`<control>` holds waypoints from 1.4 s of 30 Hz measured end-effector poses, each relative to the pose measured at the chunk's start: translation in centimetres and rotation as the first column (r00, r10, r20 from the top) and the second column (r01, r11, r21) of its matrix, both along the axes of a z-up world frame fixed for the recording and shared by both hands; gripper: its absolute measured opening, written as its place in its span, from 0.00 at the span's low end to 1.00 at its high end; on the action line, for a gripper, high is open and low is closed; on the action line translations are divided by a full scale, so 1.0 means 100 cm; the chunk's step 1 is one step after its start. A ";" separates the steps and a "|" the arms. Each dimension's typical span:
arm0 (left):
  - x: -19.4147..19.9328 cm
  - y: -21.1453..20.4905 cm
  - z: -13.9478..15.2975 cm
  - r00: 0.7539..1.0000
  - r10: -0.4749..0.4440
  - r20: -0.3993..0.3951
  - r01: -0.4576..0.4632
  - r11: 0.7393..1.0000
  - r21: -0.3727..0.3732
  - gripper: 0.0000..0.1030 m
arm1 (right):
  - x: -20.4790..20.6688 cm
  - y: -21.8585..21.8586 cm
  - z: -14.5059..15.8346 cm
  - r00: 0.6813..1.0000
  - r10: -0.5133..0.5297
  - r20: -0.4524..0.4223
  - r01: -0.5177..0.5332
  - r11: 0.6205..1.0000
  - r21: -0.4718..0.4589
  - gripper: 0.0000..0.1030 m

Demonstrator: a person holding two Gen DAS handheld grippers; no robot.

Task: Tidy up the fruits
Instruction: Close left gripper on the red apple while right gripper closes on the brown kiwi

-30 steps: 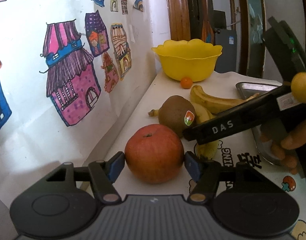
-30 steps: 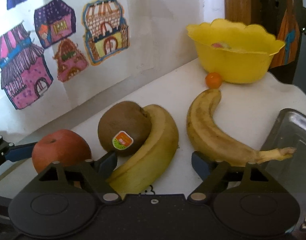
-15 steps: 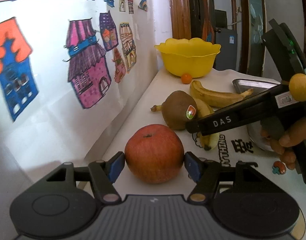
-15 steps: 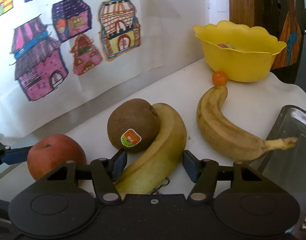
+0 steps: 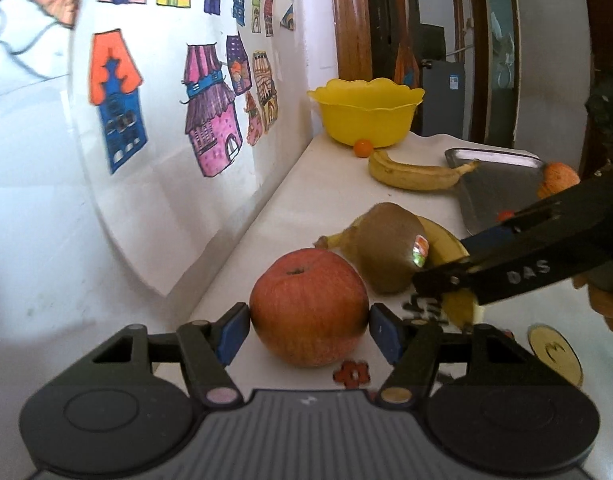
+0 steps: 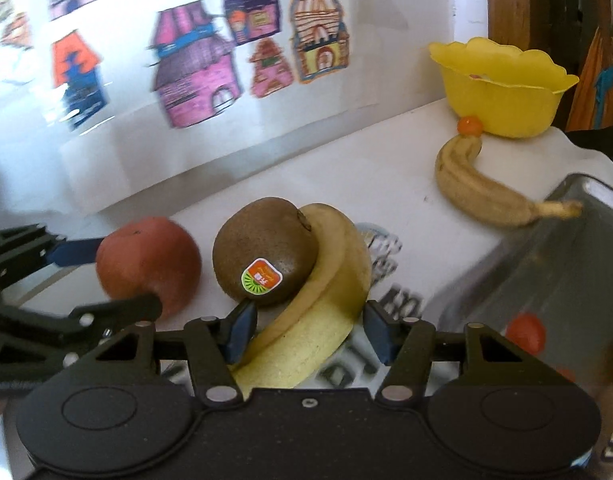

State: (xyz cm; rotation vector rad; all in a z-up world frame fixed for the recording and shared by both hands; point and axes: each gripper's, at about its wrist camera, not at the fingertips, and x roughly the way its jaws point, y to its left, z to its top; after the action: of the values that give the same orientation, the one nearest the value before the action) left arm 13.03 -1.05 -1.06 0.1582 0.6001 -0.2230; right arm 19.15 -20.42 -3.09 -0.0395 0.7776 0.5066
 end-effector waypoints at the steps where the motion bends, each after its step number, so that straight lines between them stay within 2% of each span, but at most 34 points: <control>1: -0.006 0.001 0.000 1.000 -0.004 0.002 0.004 1.000 0.001 0.68 | -0.007 -0.001 0.001 1.000 0.000 -0.004 0.000 1.000 0.007 0.58; 5: -0.024 0.003 0.000 1.000 -0.011 0.008 0.011 1.000 0.006 0.68 | -0.036 -0.001 0.003 1.000 0.020 0.012 -0.020 1.000 0.002 0.58; 9: -0.029 0.002 0.000 1.000 -0.006 0.015 0.006 1.000 0.003 0.68 | -0.045 0.002 0.004 0.998 0.017 0.056 -0.016 1.000 -0.012 0.59; 13: -0.029 0.001 0.000 1.000 -0.003 0.017 0.003 1.000 -0.004 0.69 | -0.047 0.008 0.003 0.992 0.033 0.119 -0.027 0.998 -0.048 0.71; 21: -0.024 0.003 -0.002 1.000 -0.006 0.016 0.006 1.000 -0.019 0.72 | -0.048 0.023 0.004 0.967 0.121 0.224 -0.087 0.984 -0.155 0.83; 27: -0.021 0.007 -0.003 1.000 -0.003 0.005 0.004 0.999 -0.045 0.74 | -0.048 0.034 0.004 0.941 0.193 0.279 -0.129 0.964 -0.231 0.84; 31: -0.024 0.008 -0.002 1.000 -0.010 0.005 0.010 0.999 -0.044 0.70 | -0.052 0.041 0.002 0.913 0.256 0.318 -0.162 0.943 -0.292 0.83; 36: -0.023 0.009 -0.002 1.000 -0.004 0.004 0.004 1.000 -0.031 0.70 | -0.053 0.050 0.000 0.893 0.319 0.318 -0.213 0.921 -0.326 0.82; 38: -0.022 0.010 -0.002 1.000 -0.003 -0.002 0.003 1.000 -0.030 0.71 | -0.050 0.053 -0.002 0.889 0.332 0.317 -0.218 0.913 -0.345 0.79; 42: -0.016 0.013 -0.004 1.000 -0.004 -0.030 0.003 0.999 -0.048 0.72 | -0.047 0.058 -0.008 0.882 0.348 0.318 -0.225 0.904 -0.364 0.76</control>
State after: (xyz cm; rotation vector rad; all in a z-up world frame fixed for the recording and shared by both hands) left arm 11.38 0.23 -1.46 0.1100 0.6237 -0.2434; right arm 14.44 -14.58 -3.85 -0.5497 0.4659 0.6317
